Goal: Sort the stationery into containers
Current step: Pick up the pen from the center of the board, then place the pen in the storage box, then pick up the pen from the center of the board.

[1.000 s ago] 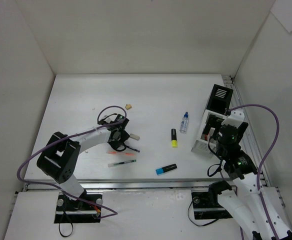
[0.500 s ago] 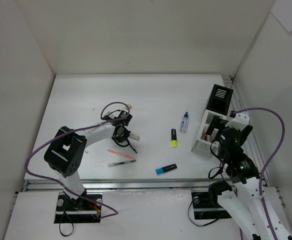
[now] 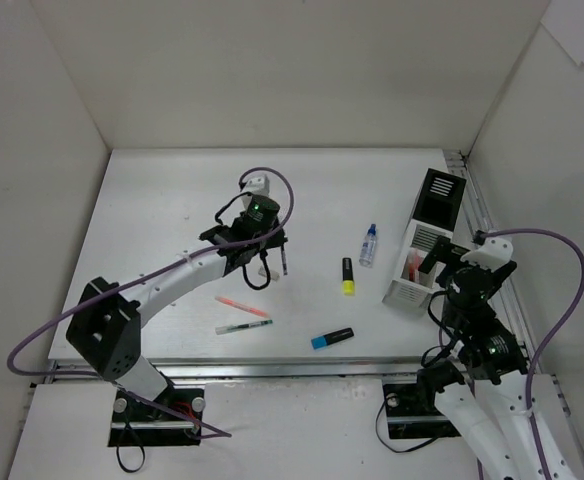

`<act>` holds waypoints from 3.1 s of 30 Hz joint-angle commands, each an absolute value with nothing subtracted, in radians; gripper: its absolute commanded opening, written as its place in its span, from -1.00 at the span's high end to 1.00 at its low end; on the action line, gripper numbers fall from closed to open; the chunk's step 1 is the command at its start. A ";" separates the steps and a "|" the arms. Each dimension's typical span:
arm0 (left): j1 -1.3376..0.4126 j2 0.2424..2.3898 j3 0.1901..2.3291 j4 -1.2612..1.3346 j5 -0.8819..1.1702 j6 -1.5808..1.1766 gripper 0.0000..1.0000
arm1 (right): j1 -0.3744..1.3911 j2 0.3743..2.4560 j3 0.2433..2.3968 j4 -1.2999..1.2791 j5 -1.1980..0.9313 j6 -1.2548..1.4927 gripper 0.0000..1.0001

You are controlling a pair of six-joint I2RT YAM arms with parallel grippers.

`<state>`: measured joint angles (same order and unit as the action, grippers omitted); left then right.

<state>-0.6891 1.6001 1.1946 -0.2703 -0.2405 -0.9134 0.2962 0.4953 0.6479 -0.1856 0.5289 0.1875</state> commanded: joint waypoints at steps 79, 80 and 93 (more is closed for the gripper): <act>-0.893 1.269 1.078 -0.093 -0.300 -0.670 -0.99 | 0.376 0.664 0.819 -0.324 0.506 0.292 -0.96; -0.881 1.243 1.059 -0.262 -0.389 -0.725 -0.99 | 0.396 0.714 0.819 -0.295 0.515 0.285 -0.96; -0.589 1.216 0.776 -0.454 -0.101 -1.143 -0.99 | 0.600 0.881 0.818 -0.199 0.781 0.327 -0.96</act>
